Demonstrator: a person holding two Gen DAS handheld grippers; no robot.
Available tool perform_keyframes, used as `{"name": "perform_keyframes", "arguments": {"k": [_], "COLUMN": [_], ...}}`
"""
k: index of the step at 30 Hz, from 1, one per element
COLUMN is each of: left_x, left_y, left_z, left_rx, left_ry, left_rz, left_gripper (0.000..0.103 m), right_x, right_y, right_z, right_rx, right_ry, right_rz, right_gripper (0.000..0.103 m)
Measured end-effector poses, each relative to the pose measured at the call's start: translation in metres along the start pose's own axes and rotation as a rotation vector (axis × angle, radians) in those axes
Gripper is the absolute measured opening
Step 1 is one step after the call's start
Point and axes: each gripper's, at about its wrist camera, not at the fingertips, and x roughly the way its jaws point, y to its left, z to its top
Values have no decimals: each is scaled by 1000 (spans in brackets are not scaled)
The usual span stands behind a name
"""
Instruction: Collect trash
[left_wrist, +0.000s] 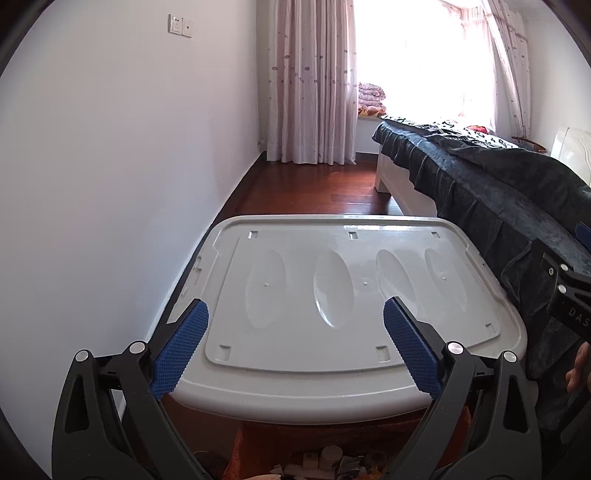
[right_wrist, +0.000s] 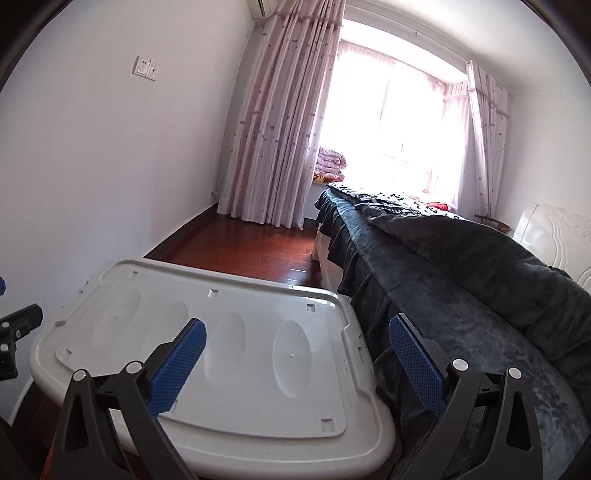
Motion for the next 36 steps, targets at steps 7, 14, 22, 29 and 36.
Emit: {"name": "perform_keyframes", "arguments": {"k": [7, 14, 22, 29, 36], "left_x": [18, 38, 61, 70, 76], "left_y": [-2, -2, 3, 15, 19], "left_z": [10, 18, 14, 11, 7], "left_rx": [14, 22, -14, -46, -34], "left_ry": [-12, -23, 15, 27, 55], "left_rz": [-4, 17, 3, 15, 48], "left_gripper": [93, 93, 93, 93, 93], "right_x": [20, 42, 46, 48, 47], "right_y": [8, 7, 13, 20, 24], "right_z": [17, 8, 1, -2, -6], "right_rx": [-53, -24, -45, -64, -74], "right_ry": [-42, -1, 7, 21, 27], "right_rz": [-34, -14, -26, -21, -15], "right_gripper": [98, 98, 98, 98, 98]}}
